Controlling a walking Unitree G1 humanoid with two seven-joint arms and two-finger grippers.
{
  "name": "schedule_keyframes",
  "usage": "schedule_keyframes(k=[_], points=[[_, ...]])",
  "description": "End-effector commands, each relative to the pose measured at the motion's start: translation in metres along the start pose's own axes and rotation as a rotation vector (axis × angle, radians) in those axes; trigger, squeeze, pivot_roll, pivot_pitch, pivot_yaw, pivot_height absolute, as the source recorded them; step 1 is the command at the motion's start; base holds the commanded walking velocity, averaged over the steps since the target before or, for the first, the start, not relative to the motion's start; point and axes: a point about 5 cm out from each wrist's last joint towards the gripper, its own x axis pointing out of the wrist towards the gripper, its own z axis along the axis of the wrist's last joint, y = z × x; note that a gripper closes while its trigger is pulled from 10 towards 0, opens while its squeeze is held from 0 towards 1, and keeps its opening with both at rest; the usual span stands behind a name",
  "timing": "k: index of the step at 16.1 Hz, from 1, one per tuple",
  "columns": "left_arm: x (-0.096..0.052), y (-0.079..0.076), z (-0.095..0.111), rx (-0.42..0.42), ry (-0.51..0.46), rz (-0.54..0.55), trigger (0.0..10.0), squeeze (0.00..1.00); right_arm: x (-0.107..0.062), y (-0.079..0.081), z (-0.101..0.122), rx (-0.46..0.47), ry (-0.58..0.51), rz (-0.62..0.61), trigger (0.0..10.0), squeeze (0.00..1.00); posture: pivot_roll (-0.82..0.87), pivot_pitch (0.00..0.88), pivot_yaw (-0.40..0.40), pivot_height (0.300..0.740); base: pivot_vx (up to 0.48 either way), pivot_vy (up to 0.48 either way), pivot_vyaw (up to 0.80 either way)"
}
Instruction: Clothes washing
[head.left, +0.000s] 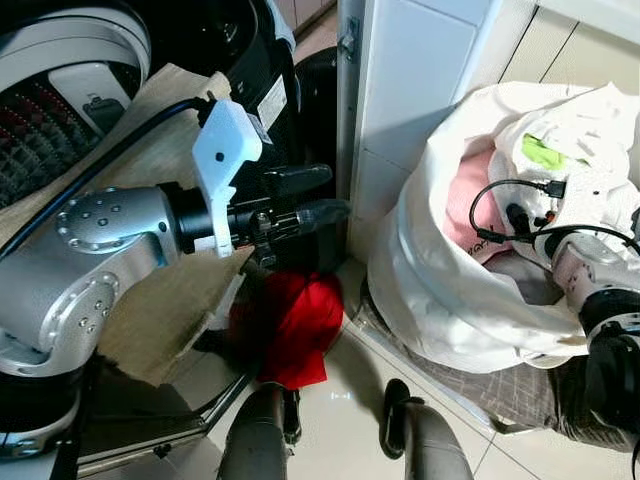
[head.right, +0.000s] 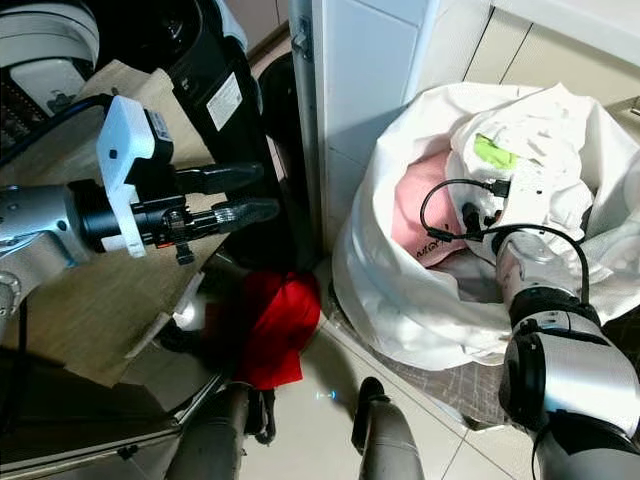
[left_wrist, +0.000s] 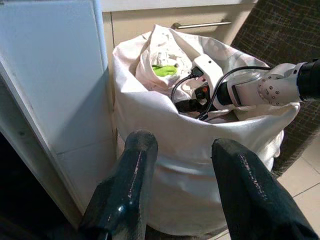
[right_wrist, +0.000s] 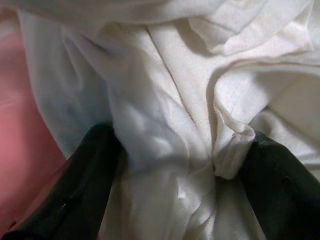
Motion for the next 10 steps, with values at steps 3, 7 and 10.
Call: schedule_keyframes(k=[3, 7, 10], points=[[-0.005, -0.008, 0.003, -0.005, 0.013, -0.046, 10.0, 0.00, -0.002, -0.009, -0.016, 0.041, 0.041, -0.043, 0.0, 0.00, 0.23, 0.388, 0.091, 0.740, 0.000, 0.000, 0.00], [-0.002, -0.014, 0.003, -0.029, -0.001, -0.094, 10.0, 0.00, -0.003, -0.013, -0.009, 0.046, 0.021, -0.052, 0.0, 0.00, 0.21, 0.375, 0.089, 0.740, 0.000, 0.000, 0.00], [0.001, -0.013, 0.002, -0.029, -0.011, -0.090, 10.0, 0.00, -0.002, -0.014, -0.006, 0.042, 0.012, -0.051, 0.0, 0.00, 0.20, 0.361, 0.083, 0.740, 0.000, 0.000, 0.00]])
